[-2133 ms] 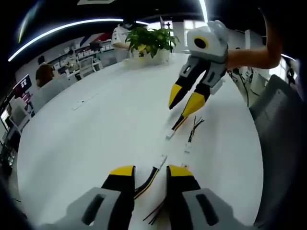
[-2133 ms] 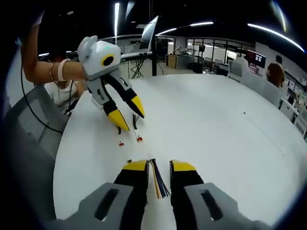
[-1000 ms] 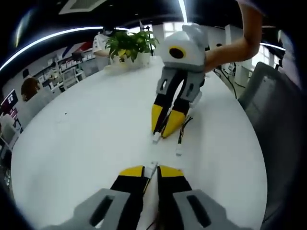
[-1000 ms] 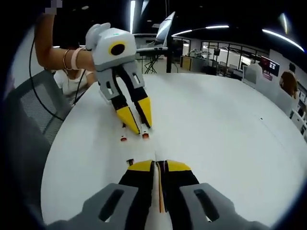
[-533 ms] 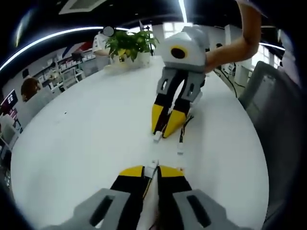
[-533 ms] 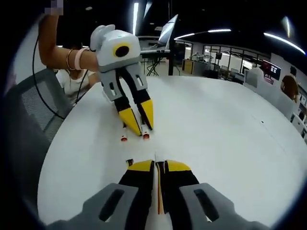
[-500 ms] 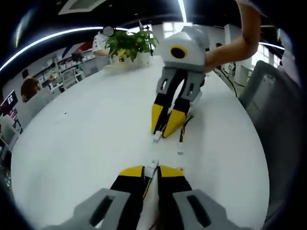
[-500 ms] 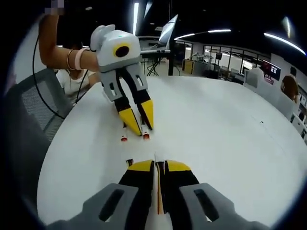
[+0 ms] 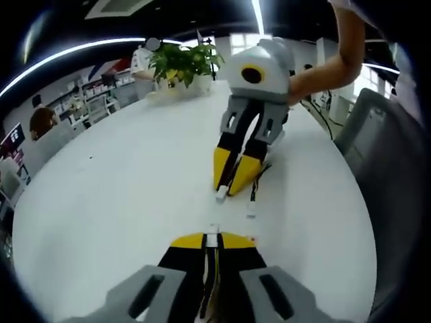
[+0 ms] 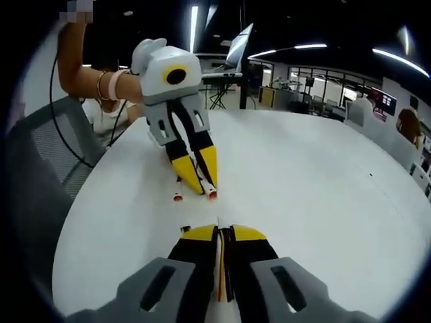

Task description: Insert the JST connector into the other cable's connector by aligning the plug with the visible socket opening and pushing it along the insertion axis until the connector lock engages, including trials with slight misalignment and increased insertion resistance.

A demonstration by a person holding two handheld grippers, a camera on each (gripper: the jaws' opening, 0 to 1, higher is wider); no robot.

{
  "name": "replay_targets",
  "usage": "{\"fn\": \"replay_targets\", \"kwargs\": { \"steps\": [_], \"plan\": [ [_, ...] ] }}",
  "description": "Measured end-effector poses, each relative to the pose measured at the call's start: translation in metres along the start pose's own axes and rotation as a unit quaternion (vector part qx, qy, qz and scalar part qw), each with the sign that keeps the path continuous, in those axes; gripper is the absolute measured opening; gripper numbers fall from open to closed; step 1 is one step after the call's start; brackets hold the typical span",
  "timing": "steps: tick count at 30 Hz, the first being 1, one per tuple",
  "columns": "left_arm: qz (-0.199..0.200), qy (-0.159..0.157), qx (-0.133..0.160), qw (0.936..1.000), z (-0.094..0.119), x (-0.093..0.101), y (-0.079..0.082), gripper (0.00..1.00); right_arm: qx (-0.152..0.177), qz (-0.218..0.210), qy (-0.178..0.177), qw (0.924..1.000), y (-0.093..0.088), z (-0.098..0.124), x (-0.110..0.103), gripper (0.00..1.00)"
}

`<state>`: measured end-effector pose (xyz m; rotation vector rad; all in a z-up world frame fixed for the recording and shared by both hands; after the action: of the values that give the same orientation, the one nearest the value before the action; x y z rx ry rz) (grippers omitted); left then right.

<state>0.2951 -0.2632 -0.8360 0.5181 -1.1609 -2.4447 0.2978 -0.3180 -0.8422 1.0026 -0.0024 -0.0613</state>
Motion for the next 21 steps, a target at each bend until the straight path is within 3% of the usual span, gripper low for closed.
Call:
{"fn": "replay_targets", "kwargs": {
  "steps": [10, 15, 21],
  "plan": [
    [0.025, -0.006, -0.005, 0.9996, 0.001, 0.001, -0.001, 0.00, -0.005, 0.011, 0.012, 0.9999, 0.003, 0.003, -0.005, 0.04],
    [0.014, -0.012, -0.006, 0.9998, 0.005, 0.003, -0.001, 0.00, -0.012, 0.023, 0.016, 0.9995, 0.008, 0.009, -0.004, 0.04],
    [0.017, -0.013, 0.006, 0.9998, 0.016, -0.002, 0.014, 0.00, -0.022, 0.036, 0.031, 0.9986, 0.015, 0.018, 0.000, 0.04]
  ]
}}
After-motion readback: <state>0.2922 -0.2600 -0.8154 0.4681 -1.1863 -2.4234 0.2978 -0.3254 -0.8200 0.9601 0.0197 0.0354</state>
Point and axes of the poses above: the point that each gripper's makers call its tool centre point, and the gripper's own axes: z roughly backward along the fingers, x roughly to its right, y roughly out of its top, the point moved 1 cm from there along z, roughly backward along the fingers, and after that the axes turned 6 degrees about y, right-handed, at the moved point
